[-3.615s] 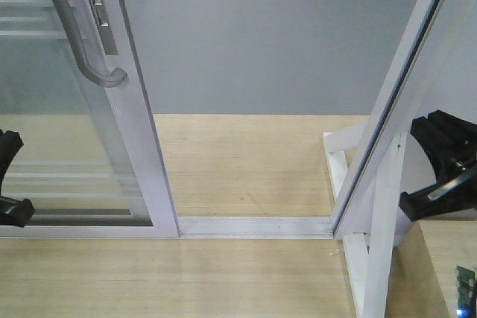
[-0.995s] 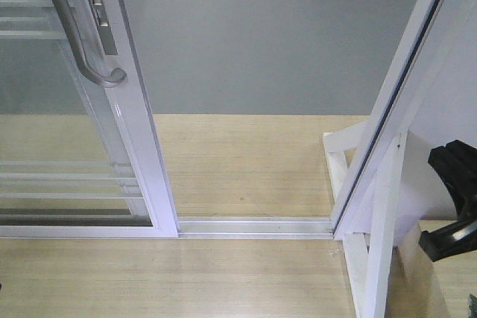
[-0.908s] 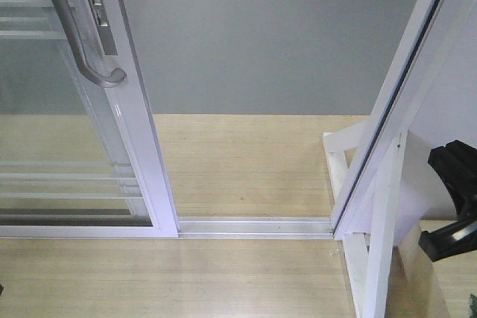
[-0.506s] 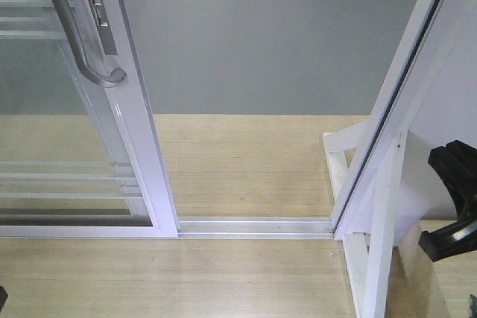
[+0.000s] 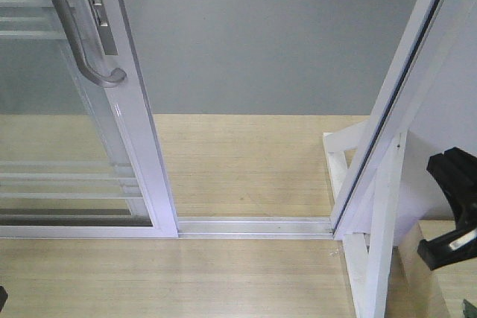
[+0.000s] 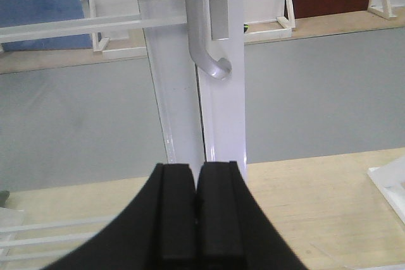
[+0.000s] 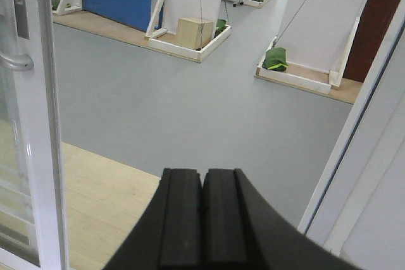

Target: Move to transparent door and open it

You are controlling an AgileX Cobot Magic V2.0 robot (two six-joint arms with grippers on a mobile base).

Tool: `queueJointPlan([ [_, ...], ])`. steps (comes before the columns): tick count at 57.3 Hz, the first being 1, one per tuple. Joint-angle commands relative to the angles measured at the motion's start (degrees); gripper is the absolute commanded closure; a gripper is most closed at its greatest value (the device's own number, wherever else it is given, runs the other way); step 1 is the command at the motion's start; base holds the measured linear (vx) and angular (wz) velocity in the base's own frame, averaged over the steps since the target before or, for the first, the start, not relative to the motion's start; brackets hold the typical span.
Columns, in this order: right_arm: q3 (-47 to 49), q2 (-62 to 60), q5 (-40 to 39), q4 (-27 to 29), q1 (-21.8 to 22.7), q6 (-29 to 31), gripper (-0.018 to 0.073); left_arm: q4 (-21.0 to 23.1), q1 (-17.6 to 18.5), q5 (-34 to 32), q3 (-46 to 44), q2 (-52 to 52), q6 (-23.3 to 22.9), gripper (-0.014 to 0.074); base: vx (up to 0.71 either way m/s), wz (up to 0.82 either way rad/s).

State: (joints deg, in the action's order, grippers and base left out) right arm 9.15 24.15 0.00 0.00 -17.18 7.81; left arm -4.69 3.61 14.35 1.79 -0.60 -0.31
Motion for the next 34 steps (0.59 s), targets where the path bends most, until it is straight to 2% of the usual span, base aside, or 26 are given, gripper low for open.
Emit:
queueJointPlan([
  [1,-2.69,-3.6,-6.52,-1.94,0.24,0.73,0.0568,0.53,0.35,-4.25,0.91,-0.83,-0.17,0.0603,0.0,0.0],
  [11,-10.89,-15.54,-9.12,-2.63,0.24,0.79,0.0568,0.53,0.35,-4.25,0.91,-0.83,-0.17,0.0603,0.0,0.0],
  [19,-11.02,-22.9,-3.28,-2.41,0.31,0.91,0.0568,0.53,0.35,-4.25,0.91,-0.83,-0.17,0.0603,0.0,0.0],
  [34,-11.07,-25.6,-1.91,0.0,8.87,-1.03,0.0568,0.53,0.35,-4.26,0.91,-0.83,-0.17,0.0603,0.0,0.0],
])
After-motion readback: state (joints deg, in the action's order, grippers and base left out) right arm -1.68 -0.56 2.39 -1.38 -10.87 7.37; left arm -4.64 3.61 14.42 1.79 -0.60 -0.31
